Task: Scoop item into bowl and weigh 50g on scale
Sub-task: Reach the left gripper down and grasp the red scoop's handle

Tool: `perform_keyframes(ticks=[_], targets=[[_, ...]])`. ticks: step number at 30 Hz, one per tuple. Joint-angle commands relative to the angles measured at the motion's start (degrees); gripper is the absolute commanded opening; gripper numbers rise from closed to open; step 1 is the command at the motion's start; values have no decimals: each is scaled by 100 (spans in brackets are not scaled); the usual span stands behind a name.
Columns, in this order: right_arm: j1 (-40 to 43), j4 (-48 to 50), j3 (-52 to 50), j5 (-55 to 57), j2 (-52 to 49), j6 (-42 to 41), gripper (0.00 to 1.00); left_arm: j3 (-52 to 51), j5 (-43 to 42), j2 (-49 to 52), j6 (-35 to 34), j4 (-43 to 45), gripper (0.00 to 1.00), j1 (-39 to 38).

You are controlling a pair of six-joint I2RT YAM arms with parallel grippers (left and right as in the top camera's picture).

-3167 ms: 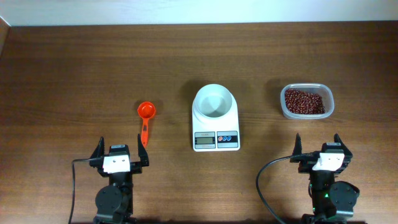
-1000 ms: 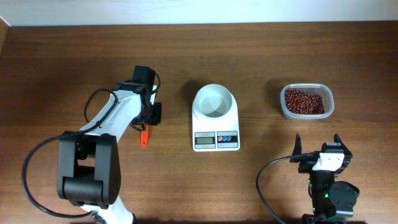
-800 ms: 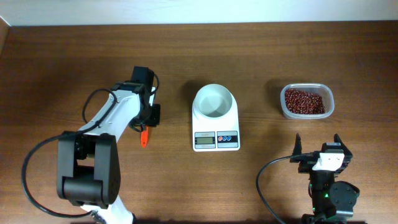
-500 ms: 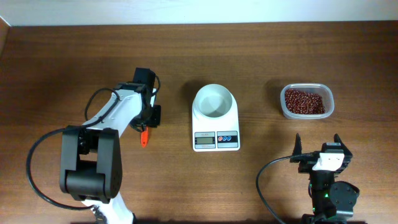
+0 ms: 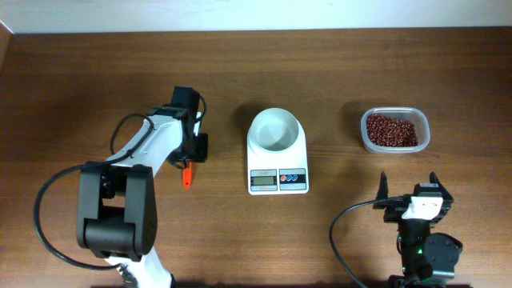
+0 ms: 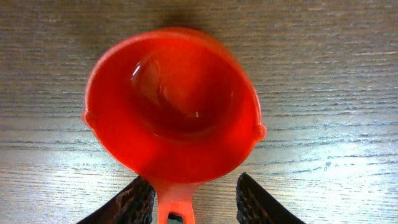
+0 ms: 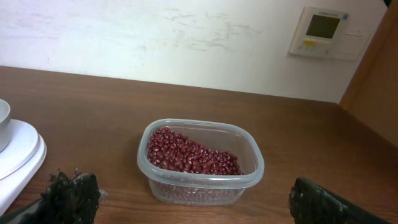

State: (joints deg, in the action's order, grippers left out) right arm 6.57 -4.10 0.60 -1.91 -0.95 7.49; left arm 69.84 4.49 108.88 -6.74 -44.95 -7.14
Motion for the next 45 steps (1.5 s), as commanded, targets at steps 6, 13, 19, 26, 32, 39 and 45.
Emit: perform_keyframes(ticks=[6,13,19,26,32,39,45], targets=[[26,-26,-28,24,22,-44,99,-157,-59,83,-13,286,33,33],[26,-26,-28,24,22,-44,99,-256,-52,83,-114,470,30,33],[26,-26,-28,24,22,-44,99,-348,2,83,-146,704,29,33],[26,-26,-28,22,22,-44,99,-348,2,83,-160,859,31,33],[26,-26,-28,24,22,-44,99,-348,2,83,-160,999,30,33],[26,-26,-28,22,22,-44,99,-348,2,83,-160,1003,23,33],[26,-26,-28,22,22,-44,99,-348,2,83,-160,1005,19,33]])
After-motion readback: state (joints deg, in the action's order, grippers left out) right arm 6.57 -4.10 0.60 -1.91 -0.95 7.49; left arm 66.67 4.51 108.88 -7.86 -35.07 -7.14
